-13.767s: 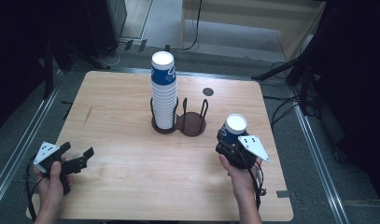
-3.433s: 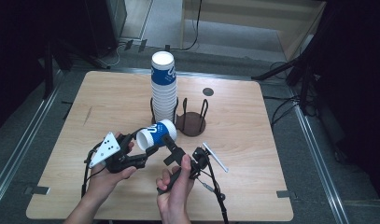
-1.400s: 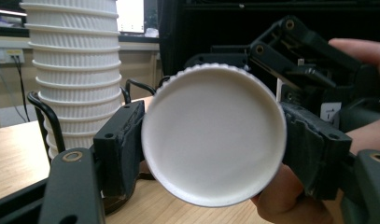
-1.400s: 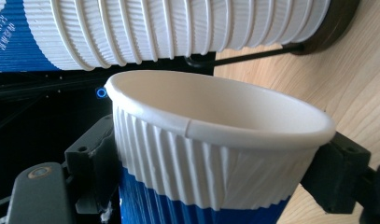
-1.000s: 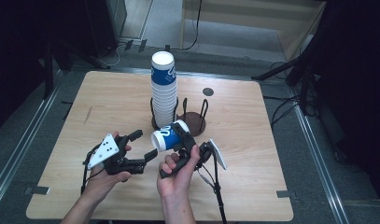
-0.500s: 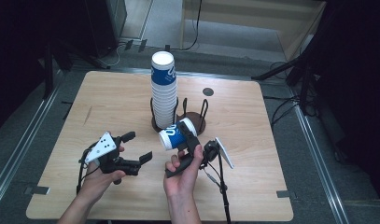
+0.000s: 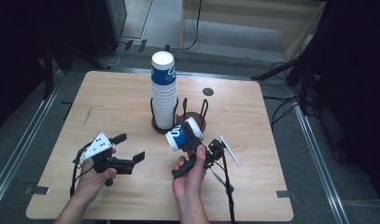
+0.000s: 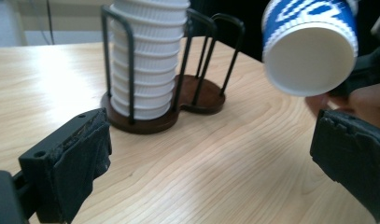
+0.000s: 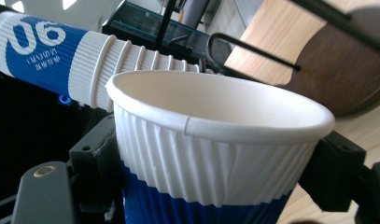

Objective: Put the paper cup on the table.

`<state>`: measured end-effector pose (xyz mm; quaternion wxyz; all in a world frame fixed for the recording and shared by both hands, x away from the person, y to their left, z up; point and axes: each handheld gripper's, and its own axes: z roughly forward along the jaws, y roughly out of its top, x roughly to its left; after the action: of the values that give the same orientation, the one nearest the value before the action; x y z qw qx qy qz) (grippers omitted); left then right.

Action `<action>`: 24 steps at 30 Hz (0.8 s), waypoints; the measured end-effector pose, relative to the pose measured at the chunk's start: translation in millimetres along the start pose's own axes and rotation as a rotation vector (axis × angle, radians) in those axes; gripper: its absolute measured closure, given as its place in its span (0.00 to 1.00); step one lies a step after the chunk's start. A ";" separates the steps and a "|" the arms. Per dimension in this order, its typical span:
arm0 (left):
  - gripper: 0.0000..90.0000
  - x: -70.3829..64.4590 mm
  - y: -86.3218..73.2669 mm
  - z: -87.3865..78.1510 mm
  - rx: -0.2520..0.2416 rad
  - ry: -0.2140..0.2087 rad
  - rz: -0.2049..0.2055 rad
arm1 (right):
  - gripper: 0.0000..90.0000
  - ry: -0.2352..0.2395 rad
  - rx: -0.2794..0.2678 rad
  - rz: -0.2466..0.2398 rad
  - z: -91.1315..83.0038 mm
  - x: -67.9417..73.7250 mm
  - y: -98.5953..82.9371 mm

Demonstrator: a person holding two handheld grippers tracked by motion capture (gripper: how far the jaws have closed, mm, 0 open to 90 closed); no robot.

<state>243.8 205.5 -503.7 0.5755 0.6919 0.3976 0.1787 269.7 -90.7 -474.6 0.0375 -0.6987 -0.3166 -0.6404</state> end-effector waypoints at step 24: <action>0.00 34.2 -21.4 -8.5 0.070 0.148 -0.032 | 0.21 -0.078 -0.053 -0.367 -7.2 -5.1 14.6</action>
<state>251.7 237.4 -528.6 0.5228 0.6901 0.4562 0.2061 270.7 -107.6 -472.8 -0.1106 -0.6542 -0.4230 -0.6171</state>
